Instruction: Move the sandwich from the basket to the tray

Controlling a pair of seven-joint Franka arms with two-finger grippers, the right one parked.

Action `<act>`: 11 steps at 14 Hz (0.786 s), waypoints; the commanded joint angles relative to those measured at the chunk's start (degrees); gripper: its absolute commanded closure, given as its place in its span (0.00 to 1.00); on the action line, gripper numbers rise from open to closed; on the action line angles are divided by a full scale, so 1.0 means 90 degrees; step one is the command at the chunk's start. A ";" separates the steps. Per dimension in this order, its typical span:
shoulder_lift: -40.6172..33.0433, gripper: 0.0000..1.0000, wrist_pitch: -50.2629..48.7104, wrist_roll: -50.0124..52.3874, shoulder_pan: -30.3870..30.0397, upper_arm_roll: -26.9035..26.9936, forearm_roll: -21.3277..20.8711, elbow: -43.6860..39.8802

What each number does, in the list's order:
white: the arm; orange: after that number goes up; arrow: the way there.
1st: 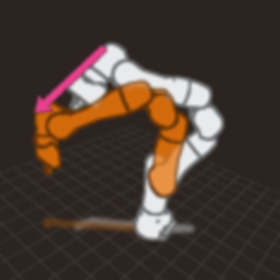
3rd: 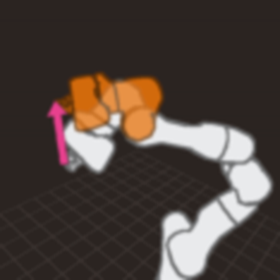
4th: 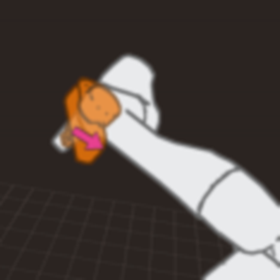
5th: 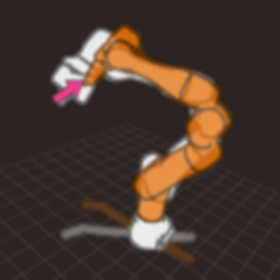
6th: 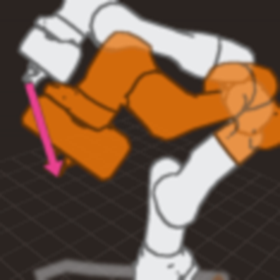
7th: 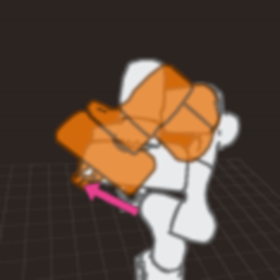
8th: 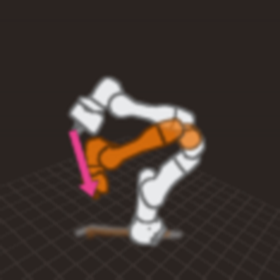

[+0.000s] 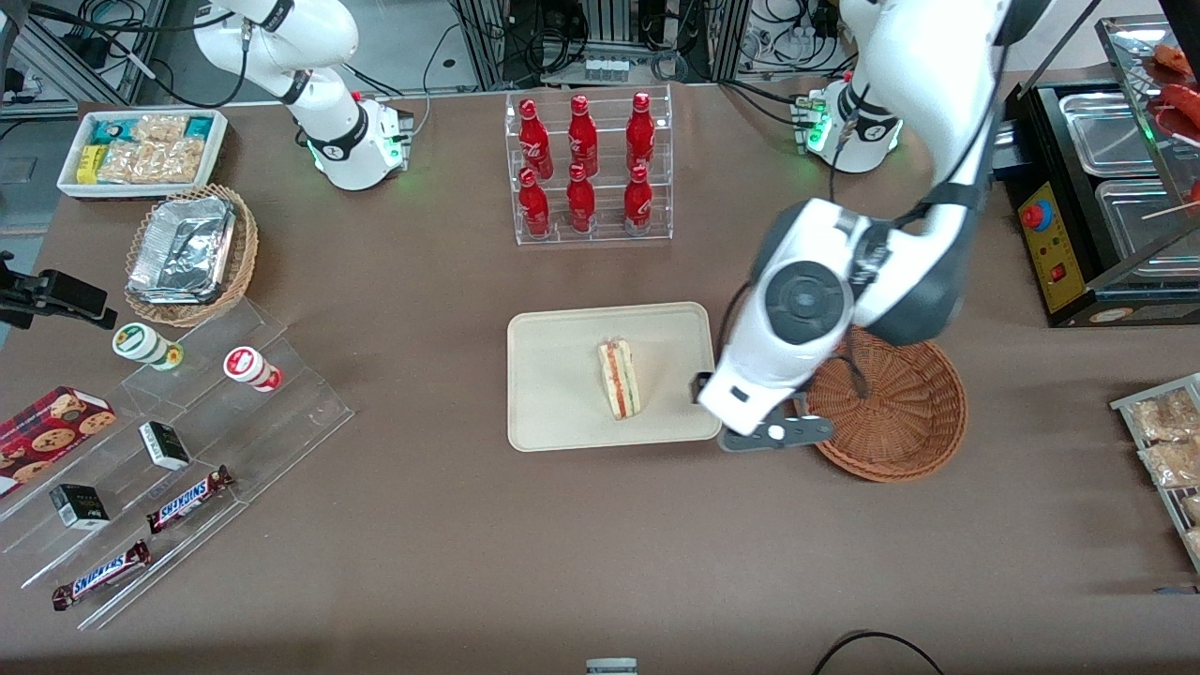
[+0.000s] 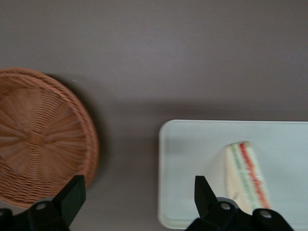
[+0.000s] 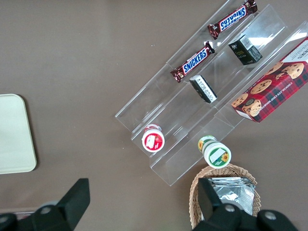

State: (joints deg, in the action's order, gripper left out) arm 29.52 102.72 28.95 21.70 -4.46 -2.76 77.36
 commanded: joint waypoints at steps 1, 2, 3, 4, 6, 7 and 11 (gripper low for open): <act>-0.0778 0.00 0.0091 -0.1035 -0.0612 -0.0071 -0.0045 0.1011; -0.0915 0.00 0.0139 -0.1377 -0.0798 -0.0061 -0.0045 0.1226; -0.1032 0.00 0.0178 -0.1680 -0.1003 -0.0071 -0.0045 0.1363; -0.1198 0.00 0.0159 -0.2022 -0.1169 -0.0071 -0.0035 0.1500; -0.1617 0.00 0.0101 -0.2385 -0.1423 -0.0061 -0.0006 0.1899; -0.1861 0.00 0.0091 -0.2589 -0.1502 -0.0061 -0.0006 0.2115; -0.2574 0.00 -0.0533 -0.3585 -0.2028 0.0007 0.0013 0.2273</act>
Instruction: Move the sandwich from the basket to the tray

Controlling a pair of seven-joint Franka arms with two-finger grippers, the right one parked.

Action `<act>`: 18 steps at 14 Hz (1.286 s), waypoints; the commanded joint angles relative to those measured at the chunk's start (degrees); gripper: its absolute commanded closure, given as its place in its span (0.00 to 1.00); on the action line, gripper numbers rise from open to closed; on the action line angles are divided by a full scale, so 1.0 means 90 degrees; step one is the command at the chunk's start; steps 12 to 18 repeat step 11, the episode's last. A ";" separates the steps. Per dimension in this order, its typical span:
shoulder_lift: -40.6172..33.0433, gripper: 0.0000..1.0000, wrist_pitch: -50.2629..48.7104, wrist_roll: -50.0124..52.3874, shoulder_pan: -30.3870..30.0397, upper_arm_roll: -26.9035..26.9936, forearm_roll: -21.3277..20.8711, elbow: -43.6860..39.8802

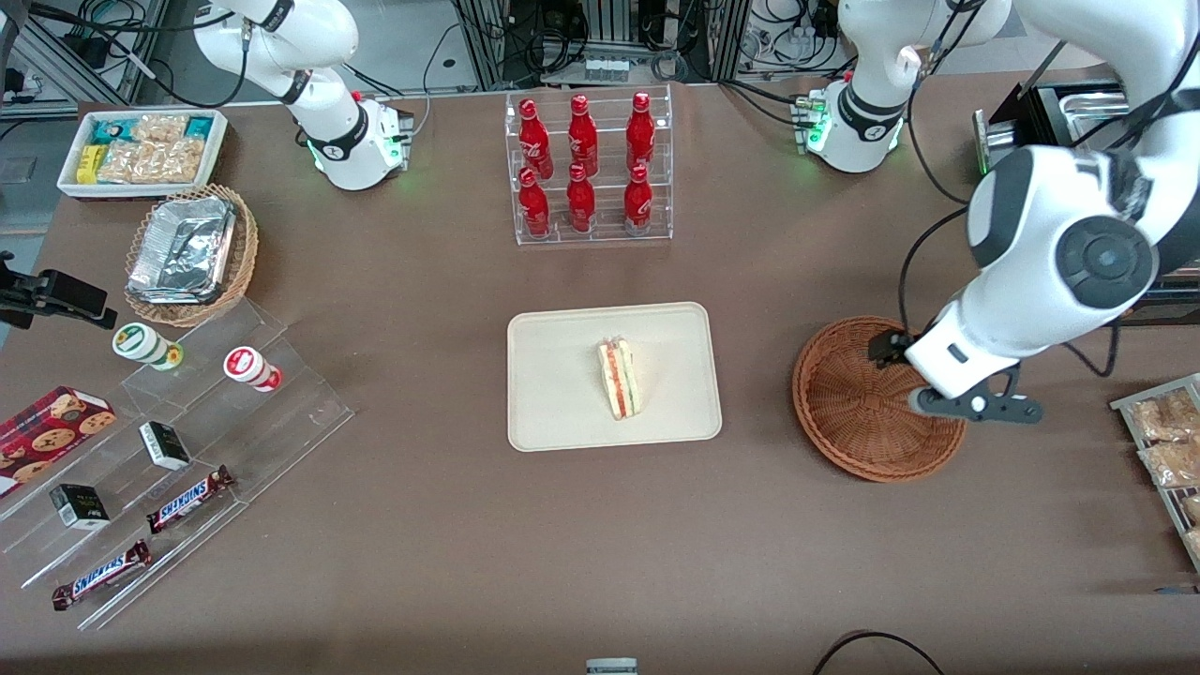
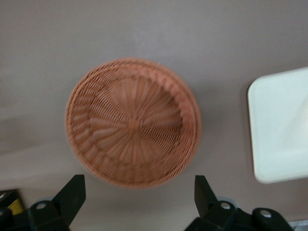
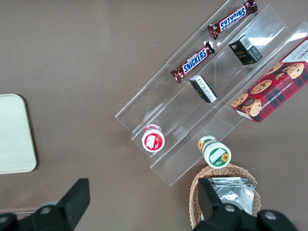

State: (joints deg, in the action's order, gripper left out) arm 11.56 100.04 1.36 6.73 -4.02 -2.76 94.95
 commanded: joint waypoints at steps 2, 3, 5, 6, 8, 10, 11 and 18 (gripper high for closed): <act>-0.0902 0.00 -0.0625 -0.1096 -0.0572 -0.0042 0.0023 0.0300; -0.1048 0.00 -0.0772 -0.1136 -0.0649 -0.0042 0.0023 0.0290; -0.1293 0.00 -0.1007 -0.1282 -0.0806 -0.0071 0.0013 0.0222; -0.1342 0.00 -0.1240 -0.1409 -0.0874 -0.0071 0.0013 0.0077; -0.1372 0.00 -0.1534 -0.1430 -0.1001 -0.0081 0.0013 -0.0158; -0.1469 0.00 -0.1604 -0.1498 -0.1011 -0.0033 0.0013 -0.0188; -0.1508 0.00 -0.1614 -0.1498 -0.1011 -0.0013 0.0013 -0.0188; -0.1508 0.00 -0.1614 -0.1498 -0.1011 -0.0013 0.0013 -0.0188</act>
